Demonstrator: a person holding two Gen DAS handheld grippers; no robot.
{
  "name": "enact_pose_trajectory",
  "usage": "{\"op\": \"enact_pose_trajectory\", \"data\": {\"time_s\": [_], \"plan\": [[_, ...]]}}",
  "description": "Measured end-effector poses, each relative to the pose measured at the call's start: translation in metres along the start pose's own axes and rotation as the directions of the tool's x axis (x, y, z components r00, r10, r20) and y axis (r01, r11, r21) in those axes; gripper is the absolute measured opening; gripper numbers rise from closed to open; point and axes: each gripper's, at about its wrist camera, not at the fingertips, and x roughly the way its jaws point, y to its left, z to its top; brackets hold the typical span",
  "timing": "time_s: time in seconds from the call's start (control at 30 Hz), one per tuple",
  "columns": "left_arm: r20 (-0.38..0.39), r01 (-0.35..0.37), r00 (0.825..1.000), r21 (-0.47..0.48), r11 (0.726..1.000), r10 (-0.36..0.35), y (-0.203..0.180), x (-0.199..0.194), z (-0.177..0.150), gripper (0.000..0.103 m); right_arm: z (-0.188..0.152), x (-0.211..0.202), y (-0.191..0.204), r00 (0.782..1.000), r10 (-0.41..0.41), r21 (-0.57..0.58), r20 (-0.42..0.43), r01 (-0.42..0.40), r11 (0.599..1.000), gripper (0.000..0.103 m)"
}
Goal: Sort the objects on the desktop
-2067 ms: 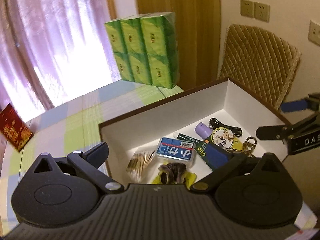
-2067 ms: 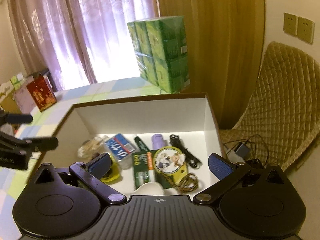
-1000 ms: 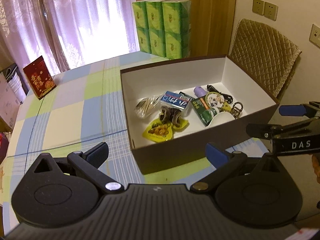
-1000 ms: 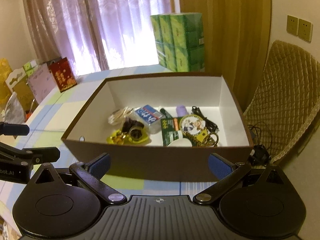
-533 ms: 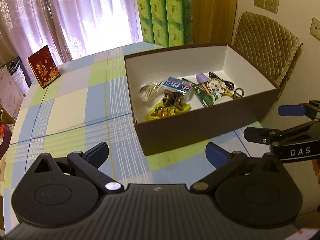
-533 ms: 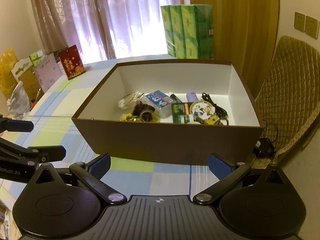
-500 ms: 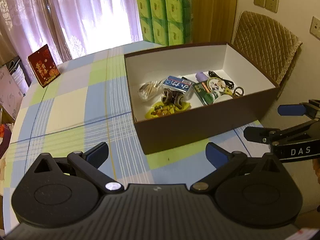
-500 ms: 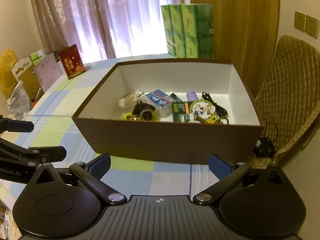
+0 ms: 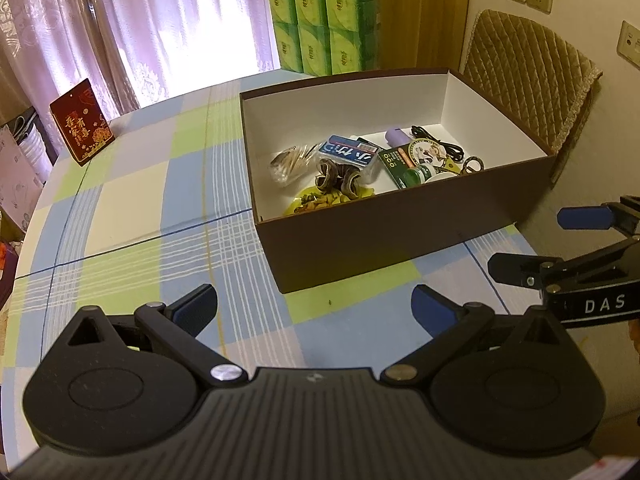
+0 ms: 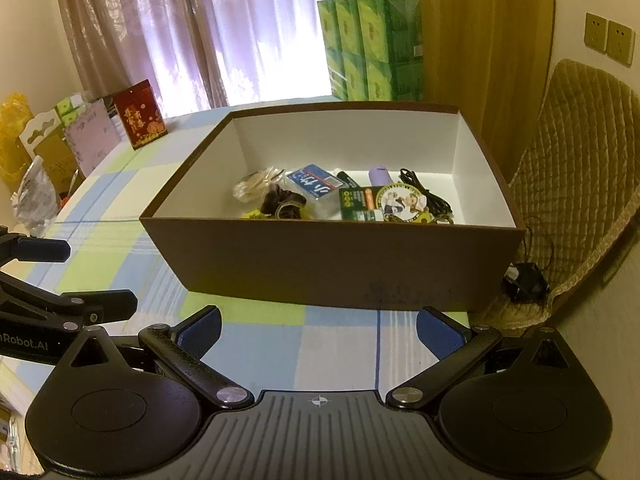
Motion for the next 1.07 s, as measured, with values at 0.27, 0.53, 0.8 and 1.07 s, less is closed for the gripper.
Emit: {"op": "enact_pose_trajectory", "data": {"time_s": [0.27,0.53,0.8,1.07], "plan": [[-0.013,-0.002,1.000,0.002,1.000,0.002,-0.002,0.006,0.000,0.102,-0.002,0.005,0.001,1.000,0.005,-0.001,-0.019,-0.005,1.000,0.101],[-0.041,-0.002,0.999,-0.001,1.000,0.002,-0.001,0.015,0.000,0.102,-0.005,0.015,0.001,0.999,0.010,0.004,-0.044,-0.010,1.000,0.101],[-0.064,-0.001,0.998,-0.009,1.000,0.001,0.000,0.022,-0.002,0.102,-0.006,0.021,0.000,0.998,0.010,0.006,-0.061,-0.010,1.000,0.101],[-0.062,-0.002,0.998,-0.005,1.000,0.001,0.000,0.025,-0.001,0.102,-0.004,0.023,-0.001,0.998,0.019,0.005,-0.054,-0.019,1.000,0.101]]}}
